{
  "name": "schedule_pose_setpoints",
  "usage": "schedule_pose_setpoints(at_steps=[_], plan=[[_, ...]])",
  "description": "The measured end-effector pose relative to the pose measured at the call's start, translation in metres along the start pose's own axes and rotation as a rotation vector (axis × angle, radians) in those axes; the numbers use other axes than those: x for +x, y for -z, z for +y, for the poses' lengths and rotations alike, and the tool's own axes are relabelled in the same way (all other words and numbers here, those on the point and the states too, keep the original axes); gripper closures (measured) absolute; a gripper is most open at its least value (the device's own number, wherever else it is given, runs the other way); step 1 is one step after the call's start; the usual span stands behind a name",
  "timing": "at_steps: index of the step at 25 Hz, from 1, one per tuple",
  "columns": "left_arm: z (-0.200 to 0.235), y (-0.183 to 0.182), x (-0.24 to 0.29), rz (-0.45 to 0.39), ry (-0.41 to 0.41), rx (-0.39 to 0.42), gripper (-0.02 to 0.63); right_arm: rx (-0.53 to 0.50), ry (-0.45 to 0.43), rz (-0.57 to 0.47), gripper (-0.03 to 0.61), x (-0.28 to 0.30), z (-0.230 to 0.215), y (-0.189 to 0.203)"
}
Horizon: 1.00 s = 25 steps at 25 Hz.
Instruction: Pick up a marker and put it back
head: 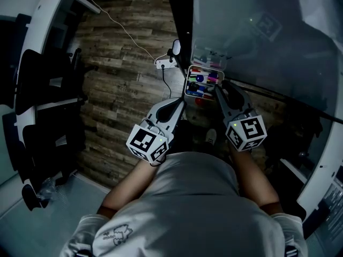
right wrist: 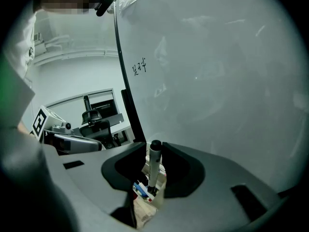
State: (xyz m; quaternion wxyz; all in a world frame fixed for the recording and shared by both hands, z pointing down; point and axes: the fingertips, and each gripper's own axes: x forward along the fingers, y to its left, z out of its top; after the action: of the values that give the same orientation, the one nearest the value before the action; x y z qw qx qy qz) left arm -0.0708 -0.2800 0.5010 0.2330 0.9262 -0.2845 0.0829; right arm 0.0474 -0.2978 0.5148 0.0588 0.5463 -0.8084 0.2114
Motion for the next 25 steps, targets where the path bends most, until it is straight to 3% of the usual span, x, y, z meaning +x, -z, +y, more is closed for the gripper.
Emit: schedule_pose_setpoints(at_steps=[12, 25], plan=[[-0.027, -0.005, -0.017, -0.057, -0.027, 0.01, 0.609, -0.059, -0.013, -0.051, 0.482, -0.031, 0.007, -0.021], [-0.116, -0.025, -0.065, -0.208, -0.085, 0.113, 0.609, -0.152, -0.104, -0.14, 0.482, -0.124, 0.048, -0.034]])
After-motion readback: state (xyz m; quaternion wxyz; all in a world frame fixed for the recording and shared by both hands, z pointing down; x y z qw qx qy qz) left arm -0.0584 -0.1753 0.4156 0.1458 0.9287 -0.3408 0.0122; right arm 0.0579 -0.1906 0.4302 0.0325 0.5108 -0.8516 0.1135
